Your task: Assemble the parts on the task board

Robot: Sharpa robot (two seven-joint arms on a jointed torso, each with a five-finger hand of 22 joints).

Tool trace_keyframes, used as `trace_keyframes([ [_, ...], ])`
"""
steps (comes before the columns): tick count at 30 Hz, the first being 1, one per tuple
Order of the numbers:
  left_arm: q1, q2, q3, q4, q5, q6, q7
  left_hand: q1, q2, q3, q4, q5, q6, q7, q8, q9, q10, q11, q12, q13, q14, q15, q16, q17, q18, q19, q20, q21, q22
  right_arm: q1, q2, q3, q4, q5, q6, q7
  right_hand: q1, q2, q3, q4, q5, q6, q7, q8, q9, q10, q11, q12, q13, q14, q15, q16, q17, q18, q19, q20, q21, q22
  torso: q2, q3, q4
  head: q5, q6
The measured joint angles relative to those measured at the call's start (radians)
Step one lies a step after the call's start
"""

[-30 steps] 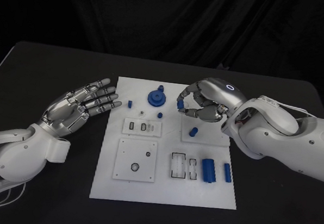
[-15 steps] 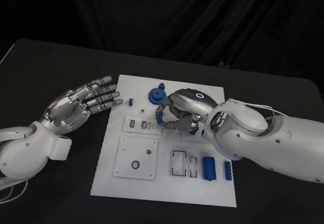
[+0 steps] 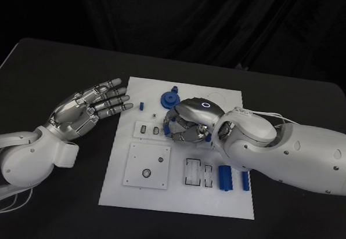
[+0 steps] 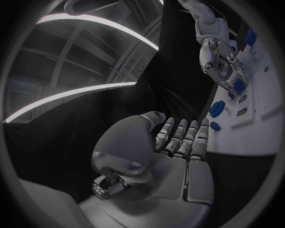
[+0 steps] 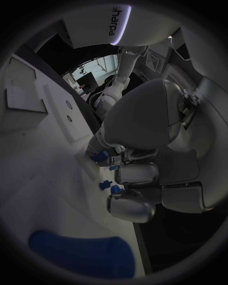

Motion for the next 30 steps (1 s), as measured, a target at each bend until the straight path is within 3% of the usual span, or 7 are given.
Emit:
trace_keyframes([
  [17, 0.0, 0.003, 0.0, -0.006, 0.0, 0.006, 0.0, 0.0, 0.0, 0.0, 0.0, 0.0, -0.002, 0.002, 0.0, 0.0, 0.0, 0.0, 0.004, 0.0, 0.0, 0.0, 0.0, 0.0, 0.0, 0.0, 0.0, 0.0, 0.0, -0.002, 0.002, 0.002, 0.001, -0.045, -0.002, -0.03, -0.016, -0.003, 0.006, -0.006, 0.007, -0.019, 0.006, 0.003, 0.001, 0.003, 0.004, -0.002, 0.0, 0.0, 0.0, -0.004, 0.0, 0.0, 0.0, 0.0, -0.005, 0.0, 0.0, 0.001, -0.0013, 0.003, -0.006],
  [19, 0.0, 0.003, 0.0, -0.007, 0.0, 0.007, 0.0, 0.0, 0.0, 0.0, 0.0, 0.0, -0.004, 0.004, 0.0, 0.0, 0.0, 0.0, 0.004, 0.0, 0.0, 0.0, 0.0, 0.0, 0.0, 0.0, 0.0, 0.0, 0.0, -0.002, 0.002, 0.002, 0.001, -0.049, -0.002, -0.033, -0.026, -0.008, 0.006, -0.006, -0.02, -0.037, 0.008, 0.004, 0.068, 0.0, 0.008, -0.004, 0.0, 0.0, 0.0, -0.008, 0.0, 0.0, -0.003, 0.003, -0.012, 0.001, -0.001, 0.001, -0.0013, 0.003, -0.007],
  [20, 0.0, 0.003, 0.0, -0.008, 0.0, 0.007, 0.0, 0.0, 0.0, 0.0, 0.0, 0.0, -0.004, 0.004, 0.0, 0.0, 0.0, 0.0, 0.004, 0.0, 0.0, 0.0, 0.0, 0.0, 0.0, 0.0, 0.0, 0.0, 0.0, -0.002, 0.002, 0.002, 0.001, -0.052, -0.002, -0.035, -0.034, -0.009, 0.007, -0.007, -0.033, -0.044, 0.009, 0.004, 0.076, 0.0, 0.007, -0.004, 0.0, 0.0, 0.0, -0.011, 0.0, 0.0, -0.004, 0.004, -0.013, 0.001, -0.001, 0.001, -0.0013, 0.003, -0.007],
  [24, 0.0, 0.004, 0.0, -0.01, 0.001, 0.008, 0.0, 0.0, 0.0, 0.0, 0.0, 0.0, -0.004, 0.004, 0.0, 0.0, 0.0, 0.0, 0.004, 0.0, 0.0, 0.0, 0.0, 0.0, 0.0, 0.0, 0.0, 0.0, 0.0, -0.003, 0.004, 0.002, 0.0, -0.058, -0.001, -0.039, -0.042, -0.008, 0.009, -0.009, -0.064, -0.059, 0.012, -0.007, 0.083, 0.003, 0.011, -0.004, 0.0, 0.0, 0.0, -0.012, 0.0, 0.0, -0.004, 0.004, -0.018, 0.001, -0.001, 0.0008, -0.0013, 0.002, -0.008],
  [30, -0.001, 0.007, 0.0, -0.013, 0.001, 0.01, 0.0, -0.004, 0.004, 0.0, 0.0, 0.0, -0.004, 0.004, 0.0, 0.0, 0.003, 0.003, 0.004, 0.001, 0.0, 0.0, 0.0, 0.0, 0.0, 0.0, 0.0, 0.0, 0.0, -0.005, 0.008, 0.003, -0.004, -0.066, 0.0, -0.044, -0.059, -0.025, -0.001, 0.002, -0.127, -0.101, 0.021, -0.025, 0.074, 0.0, 0.015, -0.008, 0.0, 0.0, 0.007, -0.016, 0.0, 0.0, -0.007, 0.007, -0.026, 0.001, -0.001, 0.0007, -0.0012, 0.002, -0.011],
])
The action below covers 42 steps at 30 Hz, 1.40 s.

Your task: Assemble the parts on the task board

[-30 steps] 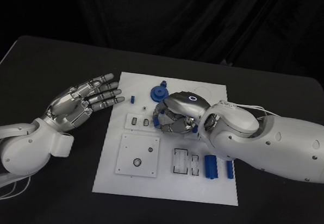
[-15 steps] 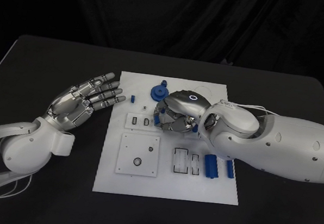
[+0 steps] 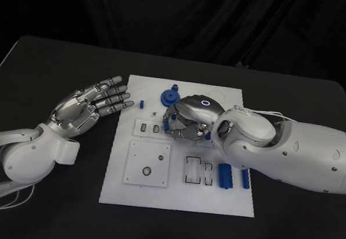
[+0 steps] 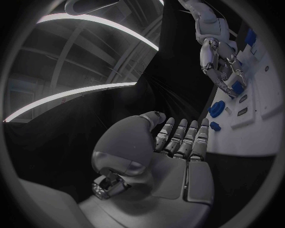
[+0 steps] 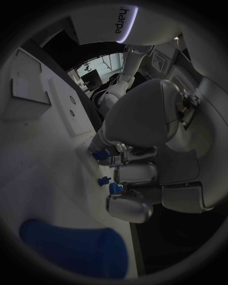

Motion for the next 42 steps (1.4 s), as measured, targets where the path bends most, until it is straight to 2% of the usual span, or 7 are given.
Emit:
trace_keyframes([
  [5, 0.0, 0.0, 0.0, -0.001, 0.0, 0.001, 0.0, 0.0, 0.0, 0.0, 0.0, 0.0, 0.0, 0.0, 0.0, 0.0, 0.0, 0.0, 0.0, 0.0, 0.0, 0.0, 0.0, 0.0, 0.0, 0.0, 0.0, 0.0, 0.0, -0.002, 0.002, 0.0, -0.003, -0.003, 0.005, -0.005, -0.02, -0.004, -0.015, 0.008, -0.06, -0.056, 0.008, -0.028, -0.016, 0.0, 0.0, -0.005, 0.0, 0.0, 0.0, 0.004, 0.0, 0.0, 0.0, 0.0, -0.006, 0.0, 0.0, 0.0, 0.0, 0.0, -0.002],
  [16, -0.001, 0.0, 0.0, -0.004, 0.003, 0.003, 0.0, 0.0, 0.0, 0.0, 0.0, 0.0, 0.0, 0.0, 0.0, 0.0, 0.0, 0.0, 0.0, 0.0, 0.0, 0.0, 0.0, 0.0, 0.0, 0.0, 0.0, 0.0, 0.0, -0.002, 0.002, 0.0, -0.005, -0.004, 0.014, -0.012, -0.032, 0.0, -0.032, 0.012, -0.1, -0.144, 0.009, -0.08, -0.059, -0.004, 0.004, -0.005, 0.0, 0.0, 0.0, 0.009, 0.0, 0.0, 0.0, 0.0, -0.006, 0.0, 0.0, 0.0, 0.0001, 0.001, -0.006],
  [27, -0.002, 0.0, 0.0, -0.008, 0.004, 0.004, 0.0, 0.0, 0.0, 0.0, 0.0, 0.0, 0.0, 0.0, 0.0, 0.0, 0.0, 0.0, 0.0, 0.0, 0.0, 0.0, 0.0, 0.0, 0.0, 0.0, 0.0, 0.0, 0.0, -0.002, -0.001, 0.001, -0.005, -0.004, 0.013, -0.012, -0.033, -0.001, -0.04, 0.015, -0.118, -0.16, 0.011, -0.093, -0.075, -0.011, 0.004, -0.009, 0.0, 0.0, 0.0, 0.009, 0.0, 0.0, 0.0, 0.0, -0.01, 0.0, 0.0, -0.0004, 0.0004, 0.003, -0.01],
  [31, -0.002, -0.001, 0.0, -0.006, 0.005, 0.004, 0.0, 0.0, 0.0, 0.002, -0.002, 0.0, 0.004, 0.004, 0.0, 0.0, 0.0, 0.0, 0.0, 0.0, 0.0, 0.0, 0.005, 0.0, 0.0, 0.0, 0.0, 0.0, 0.0, -0.003, -0.011, 0.0, -0.003, -0.004, 0.003, -0.006, -0.042, -0.011, -0.05, 0.025, -0.146, -0.16, 0.011, -0.098, -0.082, -0.017, 0.002, -0.015, 0.0, 0.0, 0.0, 0.009, 0.0, 0.0, 0.0, 0.0, -0.01, 0.0, 0.0, -0.0003, 0.0002, 0.006, -0.009],
  [35, -0.002, -0.007, 0.0, 0.001, 0.005, 0.002, 0.0, 0.0, 0.0, 0.004, -0.001, 0.0, 0.004, 0.004, 0.0, 0.0, 0.0, 0.0, 0.0, 0.0, 0.0, 0.0, 0.005, 0.0, 0.0, 0.0, 0.0, 0.0, 0.0, -0.005, -0.034, -0.003, 0.01, -0.004, -0.021, 0.01, -0.055, -0.024, -0.069, 0.039, -0.173, -0.16, 0.011, -0.098, -0.091, -0.018, 0.003, -0.015, 0.0, 0.0, 0.0, 0.009, 0.0, 0.0, 0.0, 0.0, -0.01, 0.0, 0.0, -0.0002, 0.0002, 0.012, 0.002],
  [36, -0.002, -0.009, 0.0, 0.004, 0.005, 0.001, 0.0, 0.0, 0.0, 0.006, 0.0, 0.0, 0.004, 0.004, 0.0, 0.0, 0.0, 0.0, 0.0, 0.0, 0.0, 0.0, 0.005, 0.0, 0.0, 0.0, 0.0, 0.0, 0.0, -0.005, -0.041, -0.004, 0.015, -0.004, -0.028, 0.015, -0.061, -0.03, -0.072, 0.054, -0.176, -0.157, 0.009, -0.101, -0.093, -0.018, 0.003, -0.015, 0.0, 0.0, 0.0, 0.009, 0.0, 0.0, 0.0, 0.0, -0.01, 0.0, 0.0, -0.0001, 0.0002, 0.013, 0.005],
  [42, -0.002, -0.03, 0.0, 0.032, 0.005, -0.033, 0.0, -0.011, -0.011, 0.025, 0.0, 0.011, 0.031, 0.012, 0.012, 0.004, 0.03, 0.019, 0.041, 0.005, 0.043, 0.001, 0.068, 0.011, 0.0, 0.049, -0.002, 0.037, 0.015, 0.002, -0.097, -0.004, 0.067, 0.029, -0.074, 0.066, -0.083, -0.052, -0.093, 0.099, -0.176, -0.154, 0.005, -0.102, -0.099, -0.018, 0.003, -0.015, 0.001, 0.0, 0.0, 0.009, 0.0, 0.0, 0.0, 0.0, -0.01, 0.0, 0.0, 0.0007, 0.0001, 0.021, 0.037],
])
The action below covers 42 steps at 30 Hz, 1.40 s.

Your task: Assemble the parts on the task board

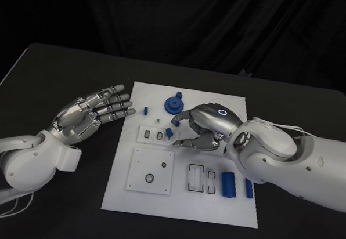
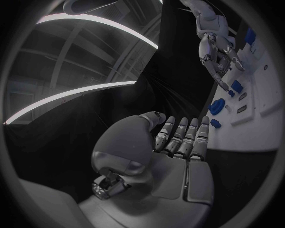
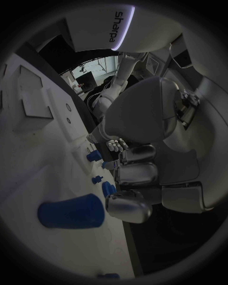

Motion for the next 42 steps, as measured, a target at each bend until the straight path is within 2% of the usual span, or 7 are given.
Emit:
trace_keyframes([
  [10, 0.02, -0.015, -0.002, 0.029, -0.013, -0.11, 0.0, -0.023, -0.022, 0.05, -0.019, 0.01, 0.091, 0.009, 0.028, 0.008, 0.188, -0.01, 0.155, 0.032, 0.177, -0.04, 0.235, 0.059, 0.002, 0.162, -0.016, 0.149, 0.075, 0.015, -0.085, -0.001, 0.05, 0.161, -0.024, 0.09, -0.003, -0.014, -0.071, 0.076, 0.0, 0.031, 0.009, -0.005, -0.01, -0.001, -0.001, 0.0, 0.0, 0.0, 0.0, 0.012, 0.0, 0.0, 0.002, 0.002, 0.007, 0.0, -0.014, 0.0053, -0.001, 0.021, 0.06],
  [15, 0.103, 0.038, 0.001, -0.01, -0.055, -0.177, -0.043, -0.029, -0.04, 0.049, -0.048, 0.007, 0.235, 0.027, 0.082, 0.024, 0.398, -0.117, 0.389, 0.145, 0.404, -0.149, 0.573, 0.214, 0.064, 0.303, -0.073, 0.412, 0.23, 0.025, -0.103, -0.001, 0.017, 0.291, -0.032, 0.153, -0.013, 0.033, -0.078, 0.083, 0.0, 0.065, 0.015, 0.006, -0.01, 0.012, 0.012, 0.007, 0.0, -0.001, 0.009, 0.02, 0.0, 0.0, 0.007, 0.007, 0.018, 0.0, -0.032, 0.0116, -0.0008, 0.038, 0.083],
  [19, 0.151, 0.08, 0.0, -0.047, -0.117, -0.222, -0.145, -0.048, -0.059, 0.068, -0.029, -0.008, 0.286, 0.036, 0.12, 0.024, 0.454, -0.168, 0.691, 0.411, 0.487, -0.193, 0.902, 0.428, 0.071, 0.273, -0.117, 0.729, 0.445, 0.026, -0.115, -0.001, -0.025, 0.385, -0.041, 0.196, -0.023, 0.082, -0.078, 0.083, 0.0, 0.097, 0.015, 0.019, -0.01, 0.018, 0.018, 0.016, 0.0, -0.001, 0.017, 0.032, 0.0, 0.0, 0.016, 0.016, 0.032, 0.0, -0.051, 0.019, -0.0012, 0.055, 0.095],
  [23, 0.191, 0.124, -0.001, -0.081, -0.199, -0.248, -0.295, -0.058, -0.077, 0.049, 0.018, -0.039, 0.333, 0.014, 0.193, 0.053, 0.944, -0.191, 1.03, 1.076, 0.89, -0.22, 1.141, 0.984, 0.071, 0.293, -0.125, 0.941, 0.601, 0.026, -0.129, -0.001, -0.063, 0.466, -0.055, 0.239, -0.041, 0.099, -0.092, 0.08, 0.0, 0.119, 0.017, 0.024, -0.01, 0.022, 0.022, 0.021, 0.0, 0.002, 0.02, 0.042, 0.0, 0.0, 0.02, 0.02, 0.043, 0.0, -0.077, 0.03, -0.0035, 0.07, 0.094],
  [25, 0.217, 0.151, -0.001, -0.101, -0.249, -0.248, -0.392, -0.068, -0.087, 0.015, 0.069, -0.097, 0.328, 0.001, 0.242, 0.086, 1.116, -0.2, 1.108, 1.208, 1.045, -0.234, 1.183, 1.169, 0.071, 0.412, -0.127, 1.029, 0.713, 0.026, -0.138, -0.001, -0.079, 0.501, -0.066, 0.258, -0.041, 0.1, -0.095, 0.078, 0.0, 0.128, 0.016, 0.03, -0.01, 0.022, 0.022, 0.026, 0.0, 0.002, 0.02, 0.046, 0.0, 0.0, 0.022, 0.022, 0.049, 0.0, -0.09, 0.036, -0.005, 0.073, 0.091],
  [31, 0.28, 0.235, 0.001, -0.156, -0.417, -0.194, -0.68, -0.096, -0.094, -0.067, 0.196, -0.24, 0.303, -0.011, 0.319, 0.143, 1.164, -0.21, 1.14, 1.239, 1.167, -0.246, 1.195, 1.236, 0.07, 0.61, -0.137, 1.119, 0.88, 0.021, -0.147, -0.002, -0.131, 0.587, -0.097, 0.296, -0.036, 0.106, -0.097, 0.075, 0.0, 0.143, 0.014, 0.03, -0.01, 0.022, 0.022, 0.027, 0.0, 0.002, 0.02, 0.057, 0.0, 0.0, 0.029, 0.021, 0.062, 0.0, -0.138, 0.0563, -0.0081, 0.081, 0.076],
  [42, 0.3, 0.378, 0.0, -0.23, -0.71, -0.055, -0.994, -0.181, -0.075, -0.192, 0.204, -0.377, 0.364, -0.061, 0.426, 0.266, 1.165, -0.258, 1.14, 1.238, 1.172, -0.294, 1.194, 1.236, -0.016, 1.043, -0.186, 1.269, 1.196, 0.008, -0.156, -0.002, -0.172, 0.67, -0.126, 0.323, -0.015, 0.127, -0.097, 0.075, 0.0, 0.153, 0.012, 0.03, -0.014, 0.022, 0.022, 0.031, 0.0, 0.002, 0.02, 0.062, 0.0, 0.0, 0.032, 0.025, 0.067, 0.0, -0.207, 0.0873, -0.0198, 0.088, 0.042],
])
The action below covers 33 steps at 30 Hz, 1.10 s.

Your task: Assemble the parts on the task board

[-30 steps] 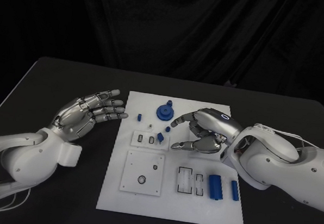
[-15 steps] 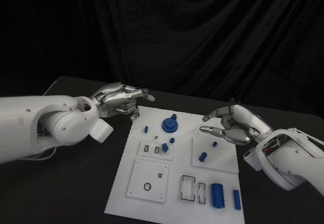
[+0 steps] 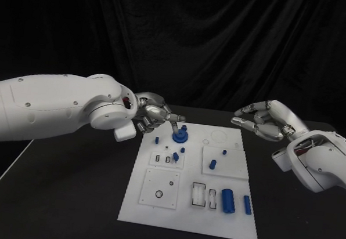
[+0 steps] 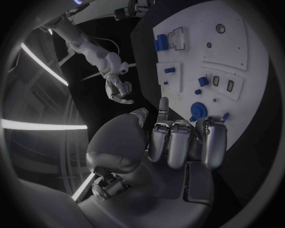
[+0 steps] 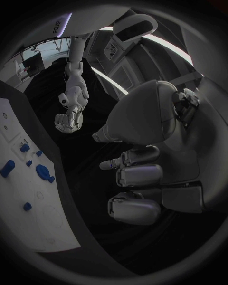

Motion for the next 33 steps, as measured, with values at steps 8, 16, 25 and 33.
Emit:
trace_keyframes([
  [8, 0.0, 0.095, 0.0, -0.067, -0.122, 0.108, -0.214, -0.014, 0.007, -0.054, -0.009, -0.037, 0.003, -0.026, 0.092, 0.176, 0.001, -0.029, 0.0, 0.0, -0.003, -0.03, 0.0, 0.0, 0.0, -0.003, -0.027, -0.006, 0.0, -0.005, -0.04, 0.0, -0.009, 0.022, -0.022, 0.006, 0.007, 0.007, 0.0, 0.0, 0.016, 0.008, -0.001, 0.001, -0.002, 0.0, 0.0, 0.0, 0.0, 0.0, 0.0, 0.004, 0.0, 0.0, 0.004, -0.003, 0.005, 0.0, -0.041, 0.0215, -0.0248, 0.031, -0.041],
  [16, 0.0, 0.16, 0.0, -0.135, -0.196, 0.159, -0.319, -0.019, 0.012, -0.074, -0.008, -0.037, 0.006, -0.043, 0.133, 0.291, 0.001, -0.044, 0.0, 0.0, -0.002, -0.048, 0.0, 0.0, 0.0, 0.005, -0.045, -0.01, 0.0, -0.008, -0.064, -0.001, -0.007, 0.031, -0.04, 0.004, 0.007, 0.007, -0.003, 0.003, 0.027, 0.011, -0.004, 0.004, -0.004, 0.0, 0.0, 0.0, 0.0, 0.0, 0.0, 0.008, 0.0, 0.0, 0.007, 0.0, 0.009, 0.0, -0.057, 0.032, -0.0399, 0.037, -0.072],
  [25, -0.041, 0.212, 0.0, -0.191, -0.23, 0.196, -0.365, -0.141, 0.042, -0.136, -0.004, -0.129, 0.009, -0.052, 0.125, 0.377, 0.002, -0.058, 0.0, 0.0, -0.002, -0.062, 0.0, 0.0, 0.001, 0.023, -0.063, -0.01, 0.0, -0.009, -0.068, 0.0, 0.012, 0.031, -0.045, 0.003, 0.02, 0.008, -0.005, 0.0, 0.043, 0.018, -0.003, 0.004, -0.007, 0.0, 0.0, 0.0, 0.0, 0.0, 0.0, 0.008, 0.0, 0.0, 0.007, 0.0, 0.009, 0.0, -0.059, 0.0343, -0.0445, 0.046, -0.114],
  [33, -0.074, 0.222, 0.0, -0.209, -0.241, 0.196, -0.379, -0.118, 0.043, -0.132, -0.021, -0.093, 0.009, -0.052, 0.096, 0.412, 0.002, -0.058, 0.0, 0.0, 0.001, -0.066, 0.0, 0.0, 0.001, 0.021, -0.065, -0.02, 0.0, -0.009, -0.097, 0.0, 0.021, 0.029, -0.049, 0.003, 0.023, 0.011, -0.008, 0.003, 0.059, 0.021, -0.006, 0.004, -0.008, 0.0, 0.0, 0.0, 0.0, 0.0, 0.0, 0.008, 0.0, 0.0, 0.007, 0.0, 0.009, 0.001, -0.049, 0.0366, -0.0533, 0.072, -0.133],
])
